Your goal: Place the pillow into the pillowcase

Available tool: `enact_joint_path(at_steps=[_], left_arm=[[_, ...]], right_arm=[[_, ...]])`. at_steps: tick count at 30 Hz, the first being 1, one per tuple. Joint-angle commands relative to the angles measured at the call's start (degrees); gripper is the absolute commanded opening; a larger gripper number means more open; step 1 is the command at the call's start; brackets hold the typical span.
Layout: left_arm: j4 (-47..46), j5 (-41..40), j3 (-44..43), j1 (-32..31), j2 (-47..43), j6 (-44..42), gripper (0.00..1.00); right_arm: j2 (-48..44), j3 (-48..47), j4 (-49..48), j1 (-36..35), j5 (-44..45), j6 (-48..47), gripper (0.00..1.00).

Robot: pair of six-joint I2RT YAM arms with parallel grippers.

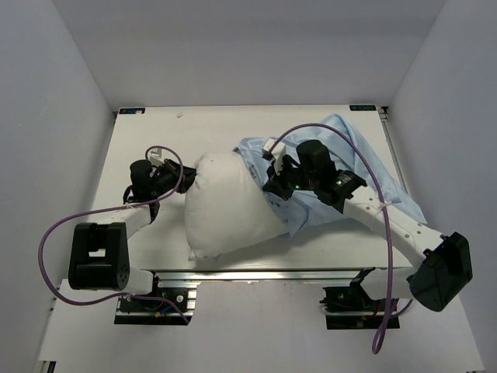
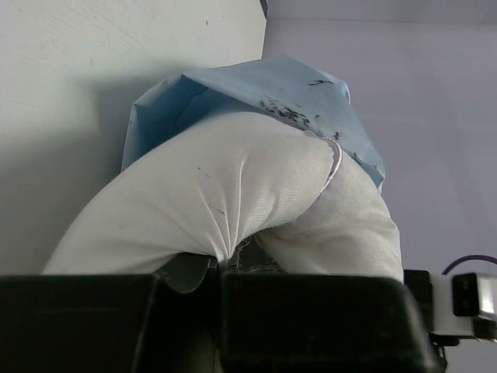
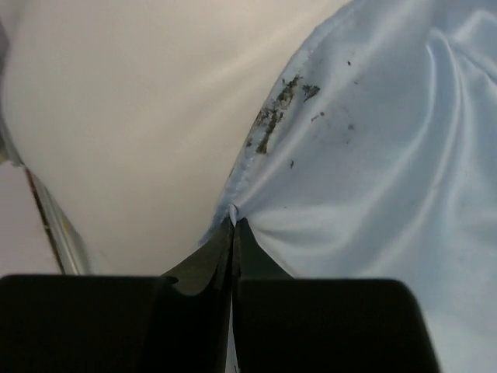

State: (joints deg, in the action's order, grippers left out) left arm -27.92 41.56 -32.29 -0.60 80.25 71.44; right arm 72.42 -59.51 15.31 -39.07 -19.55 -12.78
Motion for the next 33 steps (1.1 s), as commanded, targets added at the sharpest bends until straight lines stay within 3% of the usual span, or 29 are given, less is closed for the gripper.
enact_joint_path(at_steps=[1,11,16,27,33], left_arm=[[-3.72,0.01,-1.63,-0.1,-1.15,-0.42,0.0],[-6.44,0.54,-6.29,-1.59,1.49,1.33,0.0],[-6.79,-0.34,-8.4,-2.91,2.28,1.77,0.0],[-9.34,-5.17,-9.27,-12.75,8.6,1.86,0.0],[-10.22,-7.19,-14.19,-17.06,13.26,2.13,0.0]], right_arm=[[2.97,-9.54,-3.53,-4.24,-5.14,2.04,0.0],[23.71,-40.46,-5.64,-11.82,-5.94,12.06,0.0],[30.84,-50.95,-7.66,-12.43,0.28,9.46,0.0],[37.44,-66.61,-8.72,-2.51,4.79,6.19,0.0],[35.95,-63.91,-8.19,-2.06,4.35,6.71,0.0]])
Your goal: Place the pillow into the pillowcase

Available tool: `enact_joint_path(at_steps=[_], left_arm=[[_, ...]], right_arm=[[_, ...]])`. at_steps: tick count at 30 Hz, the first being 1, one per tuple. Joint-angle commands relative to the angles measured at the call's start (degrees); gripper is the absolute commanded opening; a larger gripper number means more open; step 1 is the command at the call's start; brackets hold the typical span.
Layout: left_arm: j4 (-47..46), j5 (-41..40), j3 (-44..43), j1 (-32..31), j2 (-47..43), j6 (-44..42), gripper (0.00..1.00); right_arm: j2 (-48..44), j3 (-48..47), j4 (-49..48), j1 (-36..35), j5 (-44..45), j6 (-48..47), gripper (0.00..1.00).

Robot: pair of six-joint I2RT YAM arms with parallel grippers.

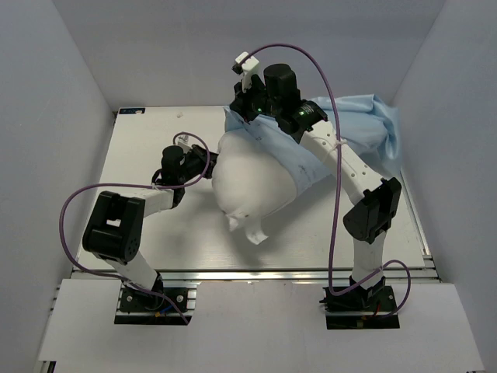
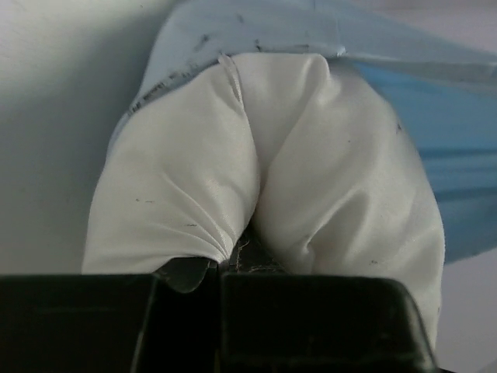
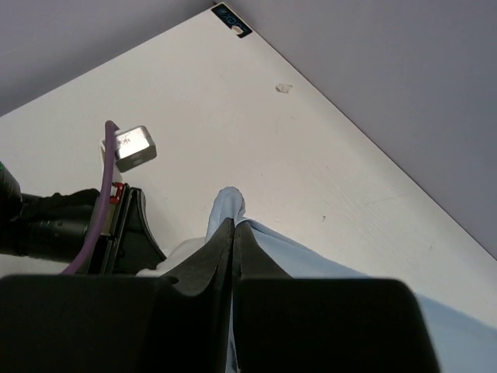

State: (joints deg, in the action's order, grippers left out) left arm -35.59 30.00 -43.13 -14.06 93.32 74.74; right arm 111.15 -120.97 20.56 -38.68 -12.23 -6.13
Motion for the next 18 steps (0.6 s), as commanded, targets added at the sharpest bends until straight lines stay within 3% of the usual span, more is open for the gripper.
enact_joint_path(at_steps=[1,3,7,8,9,10,11,13,15,18], left_arm=[[-2.46,4.45,-3.79,-3.69,0.81,-1.09,0.0],[-1.94,4.37,-4.59,-3.69,0.99,-1.35,0.0],[0.87,4.72,-3.89,-3.08,-0.41,-3.19,0.03],[2.97,4.37,-3.28,-2.64,-1.9,-4.24,0.25],[4.73,3.93,-1.97,-2.29,-2.78,-5.03,0.37],[6.48,3.41,-1.26,-2.02,-4.01,-5.91,0.46],[9.81,2.27,-0.73,-1.5,-6.63,-7.92,0.55],[15.69,1.12,0.16,-0.53,-9.37,-11.35,0.62],[20.28,-1.24,0.07,0.18,-14.1,-13.91,0.7],[30.21,-6.77,-1.33,0.79,-20.69,-19.01,0.79]], right_arm=[[-3.39,-1.13,-13.0,-2.46,-3.67,0.15,0.0],[-6.02,2.99,-12.04,-2.37,-4.46,-0.02,0.0],[-12.44,22.29,-11.42,-0.62,-6.66,-2.9,0.0],[-14.98,25.14,-10.98,0.43,-7.54,-4.49,0.07],[-16.31,27.6,-9.5,1.05,-8.07,-5.98,0.16],[-17.62,32.06,-9.13,1.67,-8.16,-7.04,0.37],[-20.94,34.2,-9.04,3.5,-8.42,-8.27,0.45],[-25.95,38.76,-9.65,5.96,-7.91,-9.16,0.61],[-28.79,40.28,-9.22,7.29,-7.11,-11.44,0.68],[-33.53,42.91,-7.9,9.49,-5.79,-13.38,0.72]])
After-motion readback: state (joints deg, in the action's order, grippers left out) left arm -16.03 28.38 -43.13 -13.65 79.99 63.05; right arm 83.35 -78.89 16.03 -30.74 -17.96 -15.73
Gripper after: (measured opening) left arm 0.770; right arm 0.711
